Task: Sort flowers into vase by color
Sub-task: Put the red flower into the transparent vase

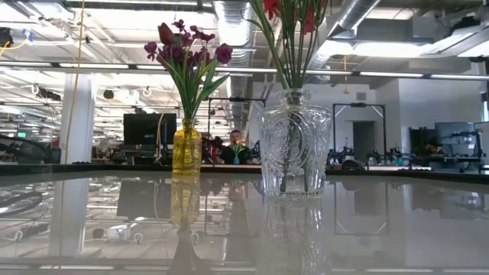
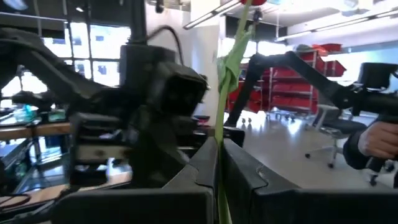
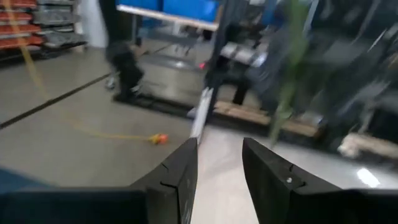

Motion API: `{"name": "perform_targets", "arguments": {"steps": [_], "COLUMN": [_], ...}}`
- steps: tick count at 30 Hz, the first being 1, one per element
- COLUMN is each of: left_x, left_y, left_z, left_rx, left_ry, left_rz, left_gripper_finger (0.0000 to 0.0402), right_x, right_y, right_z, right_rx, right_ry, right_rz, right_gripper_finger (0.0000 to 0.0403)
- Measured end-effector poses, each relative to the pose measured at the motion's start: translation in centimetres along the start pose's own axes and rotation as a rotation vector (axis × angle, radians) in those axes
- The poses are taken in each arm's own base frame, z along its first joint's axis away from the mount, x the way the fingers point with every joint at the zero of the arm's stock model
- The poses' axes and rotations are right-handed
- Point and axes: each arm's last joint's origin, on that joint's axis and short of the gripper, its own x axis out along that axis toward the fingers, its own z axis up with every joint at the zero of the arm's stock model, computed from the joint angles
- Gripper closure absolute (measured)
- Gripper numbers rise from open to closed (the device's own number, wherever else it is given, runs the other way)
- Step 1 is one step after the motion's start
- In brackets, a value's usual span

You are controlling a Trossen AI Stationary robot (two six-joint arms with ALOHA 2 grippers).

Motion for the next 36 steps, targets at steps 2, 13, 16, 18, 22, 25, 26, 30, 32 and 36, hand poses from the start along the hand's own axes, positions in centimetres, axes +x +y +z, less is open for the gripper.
{"name": "perform_targets", "arguments": {"steps": [2,13,16,18,22,25,26,30,32,36], "left_x": [0.0,-0.8,-0.8,-0.8,-0.8,-0.8,-0.7,-0.7,-0.7,-0.7], "left_y": [0.0,0.0,0.1,0.1,0.2,0.5,0.6,0.9,1.0,1.2], "left_z": [0.0,-1.2,-1.1,-1.2,-1.0,-1.0,-1.0,-1.0,-1.1,-1.0], "left_rx": [0.006,0.009,0.005,0.007,0.01,0.011,0.01,-0.008,-0.008,-0.008], "left_ry": [0.001,0.058,0.053,0.054,0.038,0.039,0.037,0.037,0.037,0.032], "left_rz": [-0.02,-0.026,-0.001,0.002,0.007,0.014,0.018,0.024,0.027,0.033], "left_gripper_finger": [0.0401,0.0401,0.0401,0.0401,0.0401,0.0401,0.0401,0.0401,0.0401,0.0401], "right_x": [0.5,1.2,1.2,1.2,1.4,1.6,1.7,1.8,1.9,1.5], "right_y": [-0.8,-2.1,-2.0,-2.0,-2.3,-2.7,-2.8,-2.9,-3.0,-2.7], "right_z": [0.3,1.2,1.2,1.2,1.1,1.1,1.1,1.0,1.0,1.2], "right_rx": [-0.033,-0.058,-0.073,-0.076,-0.08,-0.082,-0.084,-0.092,-0.102,-0.116], "right_ry": [-0.029,-0.109,-0.115,-0.113,-0.106,-0.104,-0.103,-0.097,-0.097,-0.095], "right_rz": [-0.025,-0.07,-0.068,-0.067,-0.074,-0.083,-0.088,-0.091,-0.095,-0.111], "right_gripper_finger": [0.0251,0.0209,0.0191,0.0184,0.0182,0.0197,0.0205,0.0255,0.0285,0.0348]}}
